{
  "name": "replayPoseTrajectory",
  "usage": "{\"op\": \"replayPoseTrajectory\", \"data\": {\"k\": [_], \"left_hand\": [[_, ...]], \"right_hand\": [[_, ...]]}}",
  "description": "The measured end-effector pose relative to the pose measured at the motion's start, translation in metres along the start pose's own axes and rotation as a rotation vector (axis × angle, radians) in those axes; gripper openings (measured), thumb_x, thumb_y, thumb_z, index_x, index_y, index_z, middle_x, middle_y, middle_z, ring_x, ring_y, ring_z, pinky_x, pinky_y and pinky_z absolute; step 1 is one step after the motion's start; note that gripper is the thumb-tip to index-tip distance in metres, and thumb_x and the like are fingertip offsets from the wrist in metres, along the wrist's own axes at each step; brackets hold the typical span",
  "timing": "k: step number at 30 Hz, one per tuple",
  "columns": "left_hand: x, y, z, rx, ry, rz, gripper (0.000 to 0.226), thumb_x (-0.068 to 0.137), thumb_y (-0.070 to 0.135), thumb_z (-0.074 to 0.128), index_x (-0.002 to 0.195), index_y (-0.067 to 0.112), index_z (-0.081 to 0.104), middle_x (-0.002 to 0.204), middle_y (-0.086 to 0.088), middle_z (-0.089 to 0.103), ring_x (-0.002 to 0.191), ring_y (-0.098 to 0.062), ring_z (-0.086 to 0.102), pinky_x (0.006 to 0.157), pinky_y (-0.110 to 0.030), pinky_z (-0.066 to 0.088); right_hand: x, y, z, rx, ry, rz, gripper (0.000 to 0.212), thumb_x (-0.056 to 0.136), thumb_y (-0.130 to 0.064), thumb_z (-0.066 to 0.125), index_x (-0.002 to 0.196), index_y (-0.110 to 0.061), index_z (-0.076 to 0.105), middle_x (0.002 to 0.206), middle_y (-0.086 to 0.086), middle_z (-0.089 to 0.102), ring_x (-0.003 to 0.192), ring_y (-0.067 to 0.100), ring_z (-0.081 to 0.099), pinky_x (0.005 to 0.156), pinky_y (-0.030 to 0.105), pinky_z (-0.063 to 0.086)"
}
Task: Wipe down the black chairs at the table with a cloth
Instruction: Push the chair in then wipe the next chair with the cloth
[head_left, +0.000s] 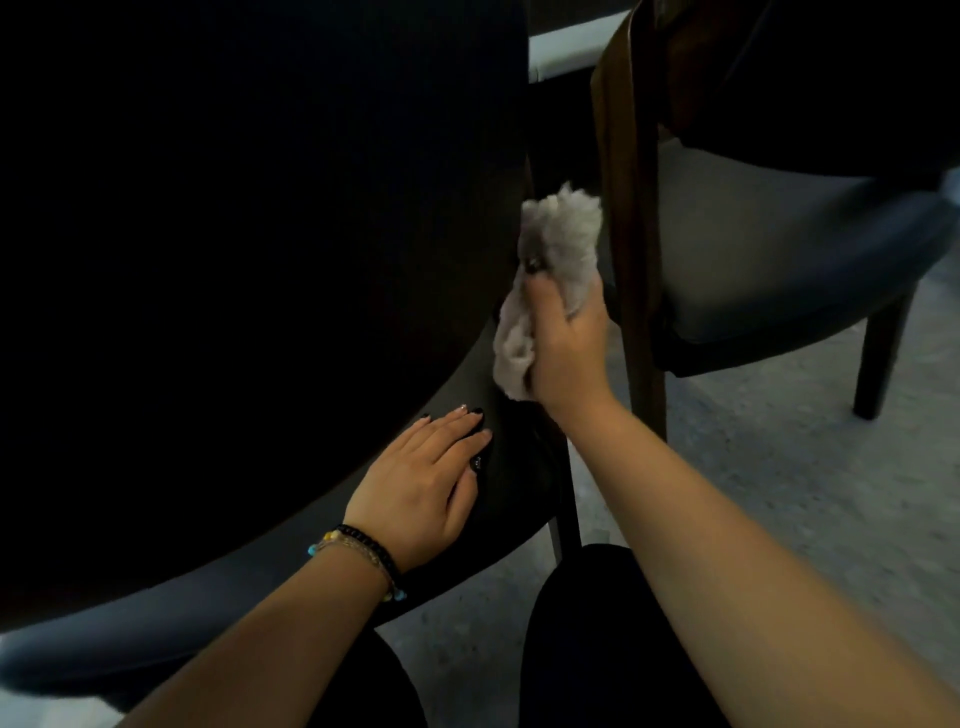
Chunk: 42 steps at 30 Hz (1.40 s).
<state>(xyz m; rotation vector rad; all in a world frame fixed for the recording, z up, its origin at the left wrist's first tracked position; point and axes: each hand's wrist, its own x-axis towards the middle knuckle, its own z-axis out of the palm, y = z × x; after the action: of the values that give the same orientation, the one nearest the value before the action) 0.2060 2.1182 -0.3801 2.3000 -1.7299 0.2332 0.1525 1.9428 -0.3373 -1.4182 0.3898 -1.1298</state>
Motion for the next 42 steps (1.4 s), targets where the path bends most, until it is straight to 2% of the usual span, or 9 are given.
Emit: {"op": "replayPoseTrajectory", "data": {"k": [4,11,16,20,26,32,34,37,42], "left_hand": [[-0.001,0.000,0.000,0.011,-0.003,-0.013,0.046,0.093,0.026,0.034,0.123,0.009,0.064,0.132,-0.008,0.060,0.126,-0.023,0.054,0.109,-0.041,0.039],[-0.002,0.002,-0.001,0.047,-0.021,-0.027,0.045,0.093,0.026,0.035,0.121,0.008,0.065,0.129,-0.009,0.062,0.124,-0.024,0.056,0.105,-0.042,0.044],[-0.006,0.017,-0.019,0.095,-0.015,0.076,0.034,0.088,0.016,0.056,0.118,0.005,0.067,0.125,-0.013,0.065,0.116,-0.027,0.062,0.094,-0.041,0.053],[-0.004,0.051,-0.064,0.047,0.137,0.288,0.038,0.090,0.015,0.048,0.121,0.000,0.065,0.128,-0.017,0.062,0.120,-0.028,0.058,0.101,-0.036,0.047],[-0.005,0.108,-0.162,0.206,0.225,0.472,0.041,0.096,0.017,0.038,0.129,0.009,0.060,0.137,-0.016,0.055,0.134,-0.030,0.045,0.104,-0.044,0.043],[0.006,0.129,-0.285,0.521,0.214,0.252,0.063,0.081,0.035,0.047,0.140,0.011,0.047,0.149,-0.014,0.042,0.142,-0.031,0.031,0.116,-0.050,0.024],[0.017,0.124,-0.320,0.580,0.134,0.084,0.079,0.084,0.051,0.043,0.152,0.015,0.023,0.158,-0.009,0.024,0.147,-0.023,0.017,0.119,-0.040,0.013],[0.039,0.106,-0.345,0.415,-0.200,-0.214,0.091,0.089,0.069,0.032,0.150,0.026,-0.020,0.160,0.011,-0.018,0.145,-0.005,-0.016,0.110,-0.023,-0.007],[0.068,0.096,-0.337,-0.137,-0.426,-0.410,0.099,0.086,0.059,0.047,0.148,0.032,-0.024,0.156,0.018,-0.024,0.134,0.008,-0.015,0.103,-0.016,-0.003]], "right_hand": [[-0.040,0.046,-0.024,-0.348,-0.112,-0.029,0.065,0.086,-0.023,0.065,0.142,-0.026,0.033,0.137,-0.003,0.042,0.119,-0.015,0.042,0.091,0.000,0.036],[-0.031,0.028,-0.014,-0.436,-0.056,-0.091,0.063,0.089,-0.019,0.065,0.145,-0.012,0.037,0.137,0.002,0.043,0.114,-0.021,0.038,0.090,-0.005,0.030],[-0.014,-0.031,-0.012,-0.334,0.018,-0.146,0.051,0.087,-0.006,0.061,0.137,-0.011,0.051,0.127,0.002,0.053,0.112,0.000,0.051,0.094,0.005,0.037],[-0.010,-0.077,-0.031,-0.156,0.020,-0.118,0.032,0.091,-0.004,0.061,0.123,-0.009,0.060,0.117,0.007,0.065,0.111,0.013,0.061,0.097,0.030,0.049],[0.017,-0.166,-0.036,0.076,0.055,-0.168,0.020,0.084,-0.013,0.062,0.102,-0.021,0.066,0.096,-0.006,0.069,0.094,0.005,0.066,0.081,0.019,0.049],[0.033,-0.223,-0.013,0.136,-0.207,-0.226,0.022,0.078,-0.011,0.063,0.096,-0.020,0.071,0.096,-0.003,0.075,0.095,0.012,0.069,0.082,0.021,0.053],[0.040,-0.228,-0.002,0.046,-0.312,-0.187,0.022,0.080,-0.006,0.066,0.096,-0.020,0.071,0.096,0.000,0.075,0.095,0.013,0.070,0.081,0.022,0.054],[0.051,-0.226,0.009,-0.023,-0.374,-0.056,0.012,0.087,0.000,0.060,0.095,0.001,0.069,0.090,0.017,0.070,0.087,0.028,0.067,0.081,0.040,0.051],[0.072,-0.224,0.021,-0.157,-0.429,0.023,0.037,0.068,-0.023,0.057,0.084,0.010,0.058,0.069,0.009,0.057,0.068,0.019,0.053,0.066,0.035,0.042]]}}
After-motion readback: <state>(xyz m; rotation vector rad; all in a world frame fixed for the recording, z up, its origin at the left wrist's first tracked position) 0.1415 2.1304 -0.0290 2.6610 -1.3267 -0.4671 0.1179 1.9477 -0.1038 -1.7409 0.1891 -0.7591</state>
